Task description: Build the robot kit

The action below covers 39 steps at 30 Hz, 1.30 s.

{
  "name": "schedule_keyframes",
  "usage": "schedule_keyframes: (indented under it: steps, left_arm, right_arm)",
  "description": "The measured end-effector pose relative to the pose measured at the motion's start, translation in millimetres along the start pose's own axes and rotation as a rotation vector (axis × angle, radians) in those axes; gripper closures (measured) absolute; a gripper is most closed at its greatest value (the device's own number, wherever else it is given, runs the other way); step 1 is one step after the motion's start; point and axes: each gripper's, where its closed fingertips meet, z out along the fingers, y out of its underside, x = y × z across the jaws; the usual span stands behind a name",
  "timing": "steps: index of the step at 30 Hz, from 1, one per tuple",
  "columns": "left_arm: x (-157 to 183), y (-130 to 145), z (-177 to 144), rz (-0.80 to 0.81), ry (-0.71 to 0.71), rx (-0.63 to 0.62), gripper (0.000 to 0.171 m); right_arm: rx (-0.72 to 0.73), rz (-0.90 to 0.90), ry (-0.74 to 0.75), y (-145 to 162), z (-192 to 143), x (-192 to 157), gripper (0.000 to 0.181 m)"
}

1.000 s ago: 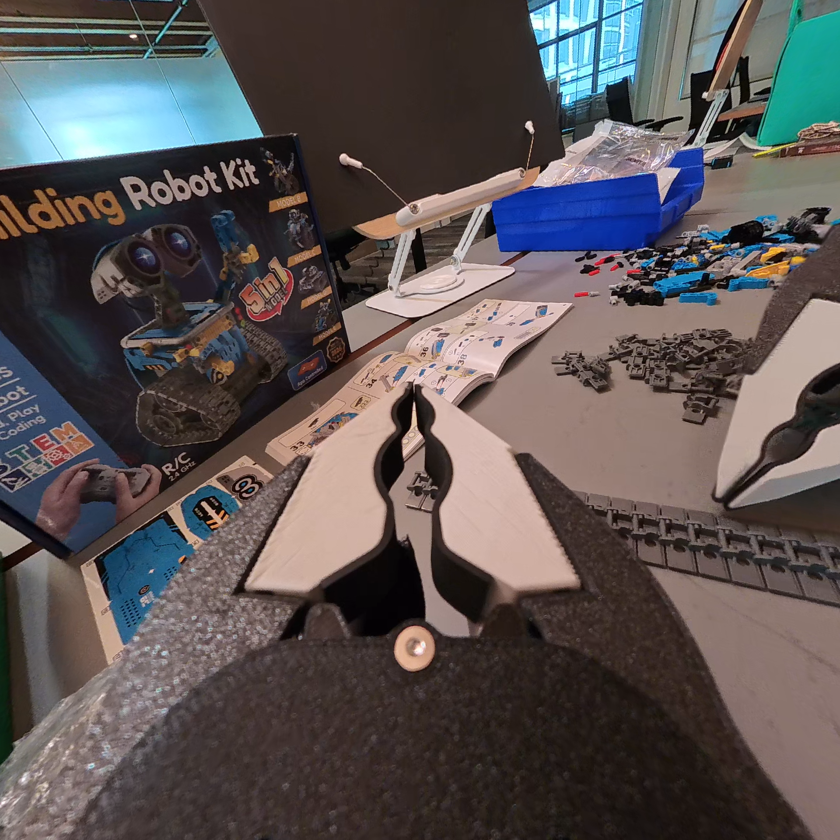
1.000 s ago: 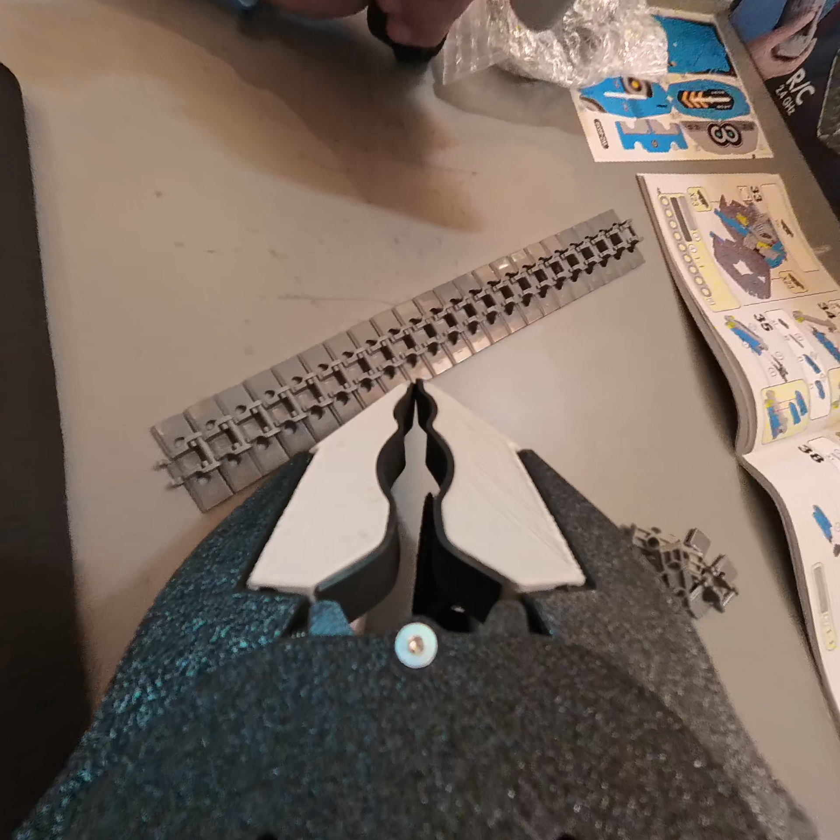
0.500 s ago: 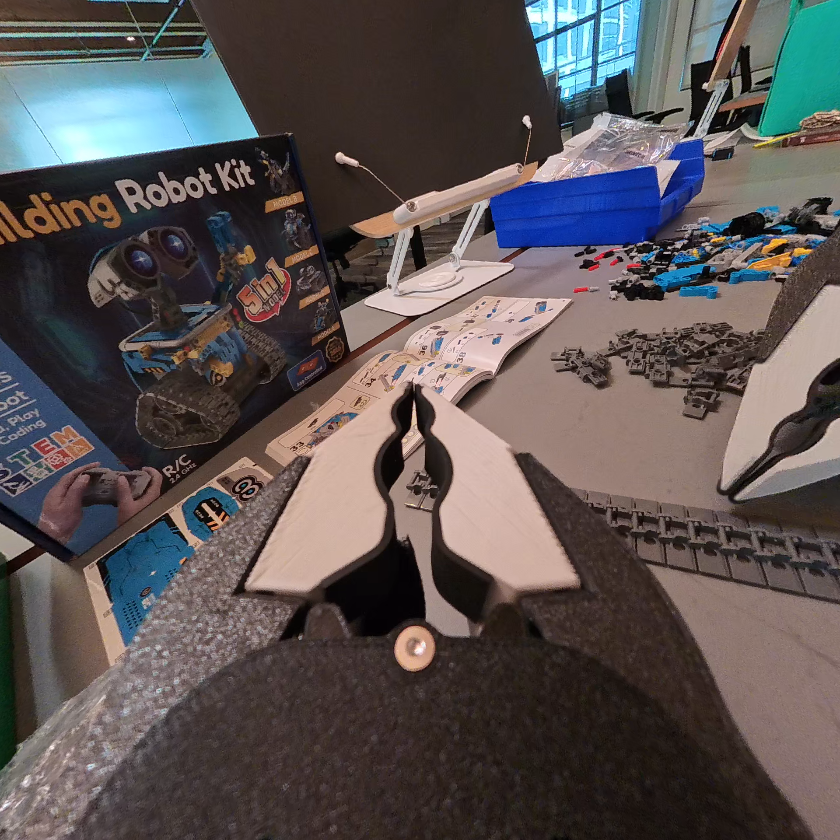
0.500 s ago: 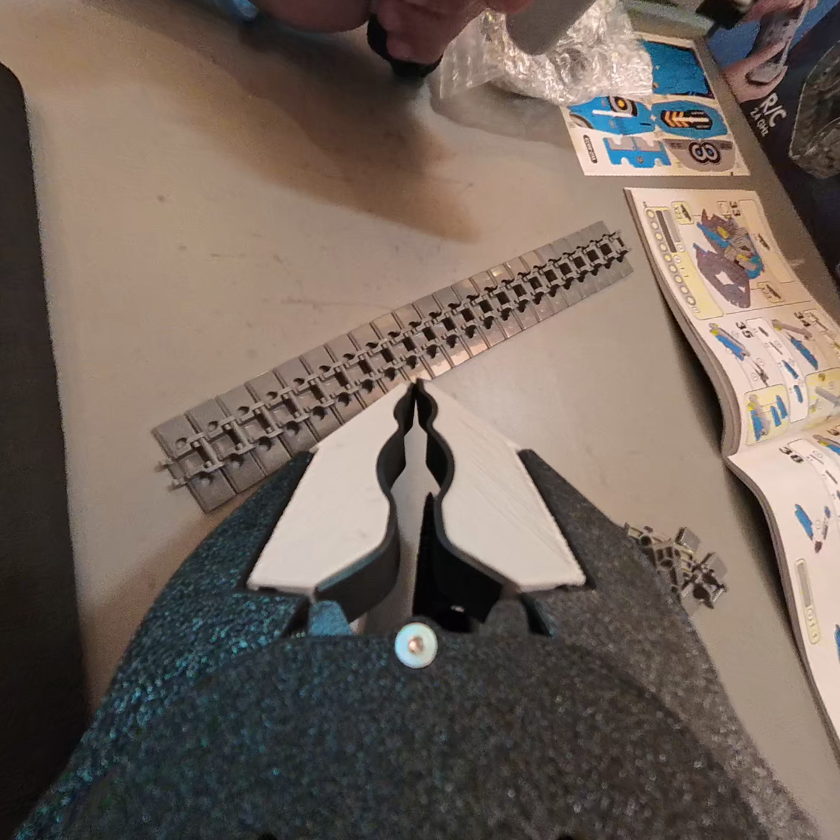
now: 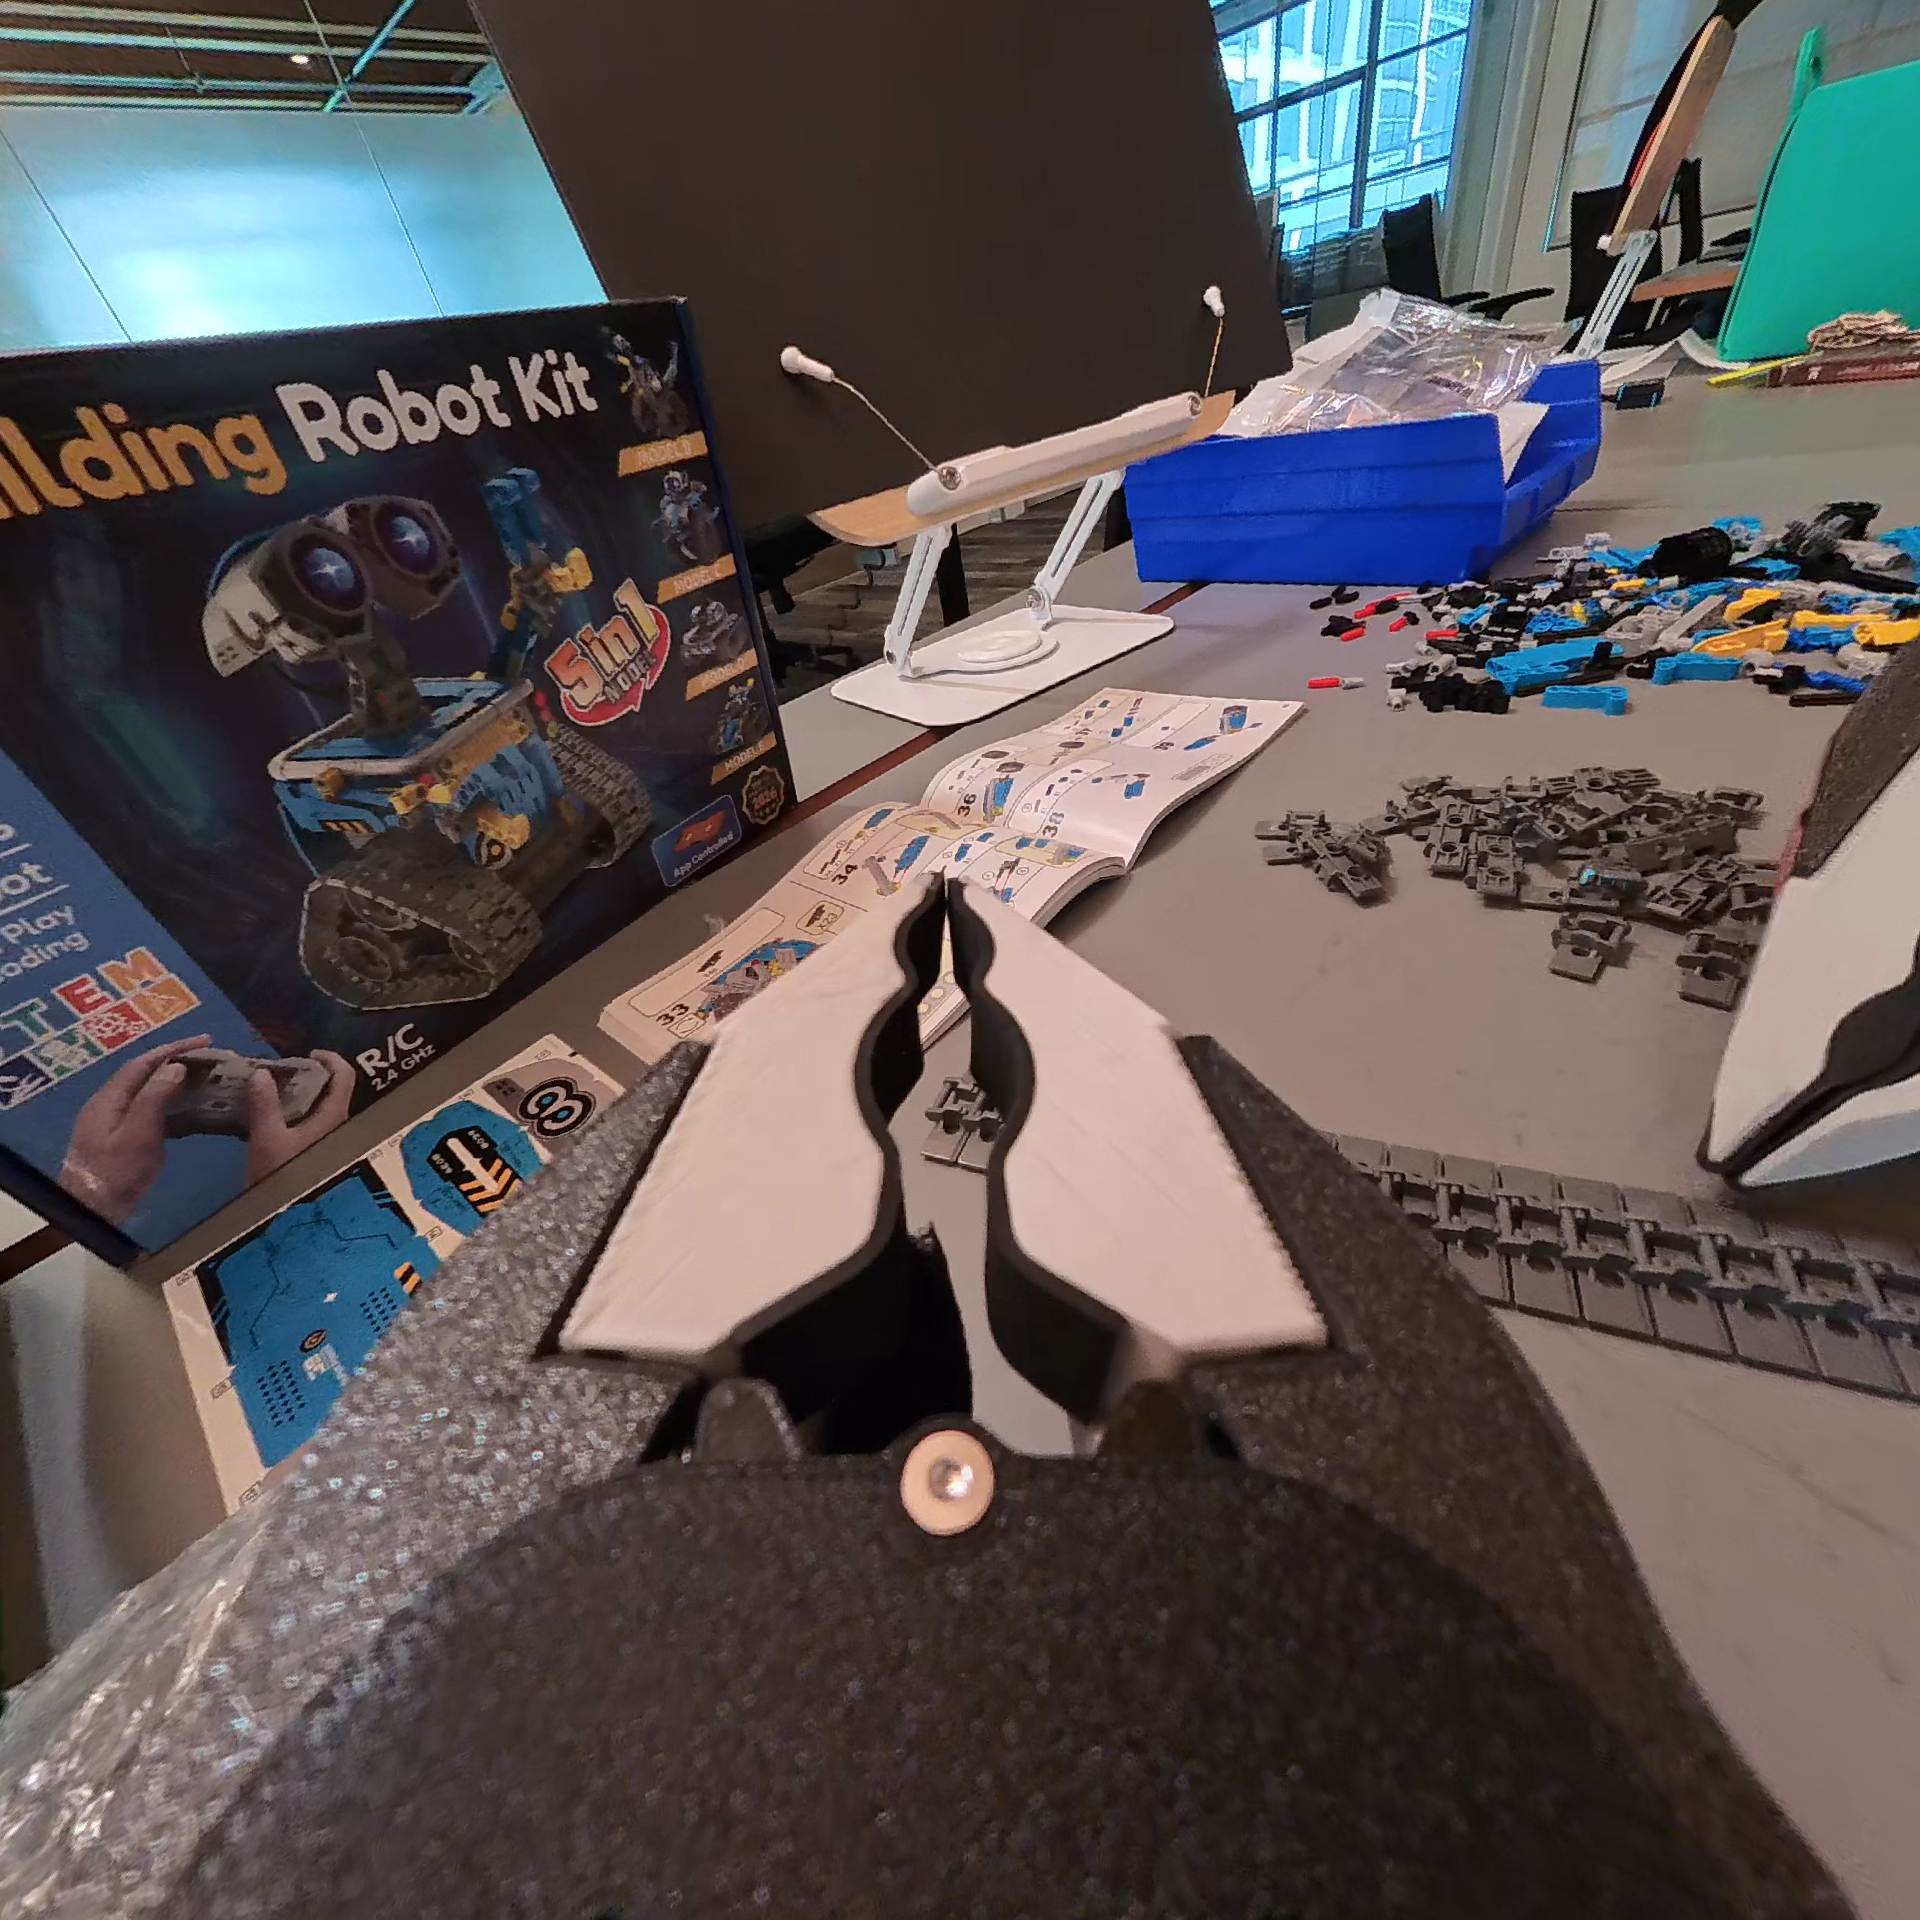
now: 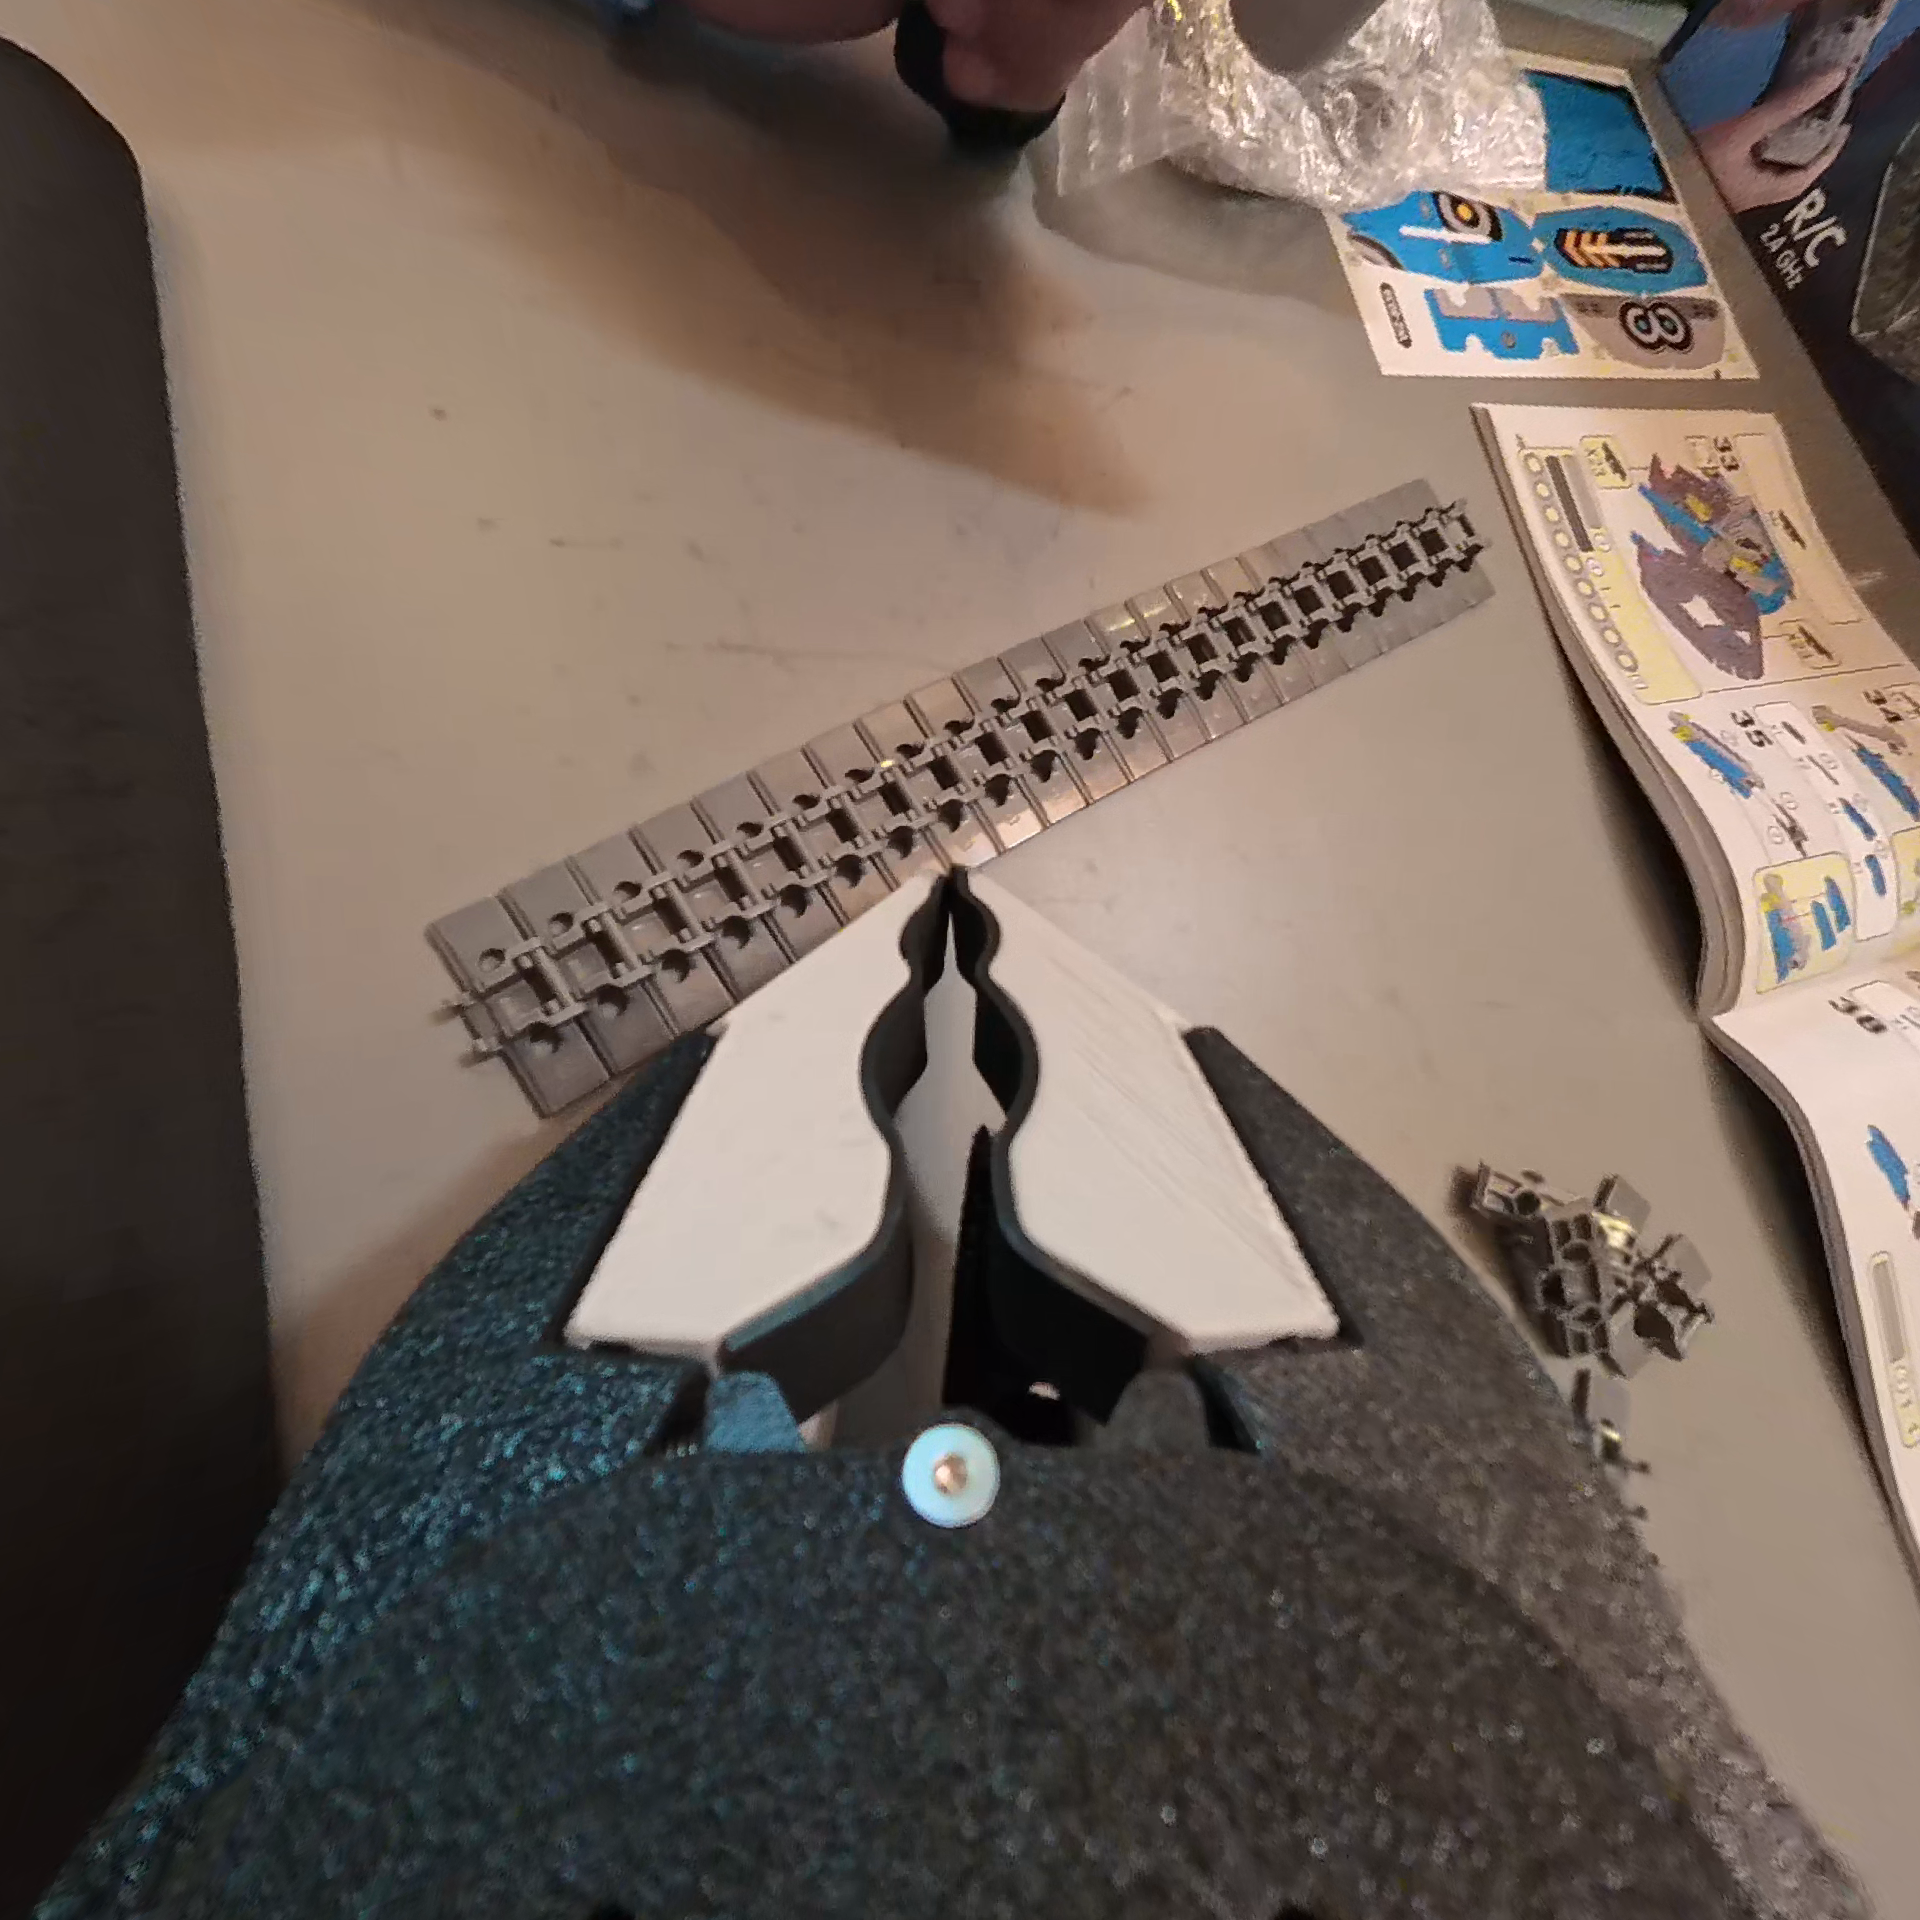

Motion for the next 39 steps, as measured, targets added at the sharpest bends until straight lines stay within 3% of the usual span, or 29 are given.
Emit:
schedule_keyframes:
  steps: [39]
  left_arm:
    - [3.9, 1.8, 1.5, 0.034, 0.001, -0.013, 0.171]
  right_arm:
    - [-0.017, -0.015, 0.014, 8.4, -13.9, -28.1, 0.181]
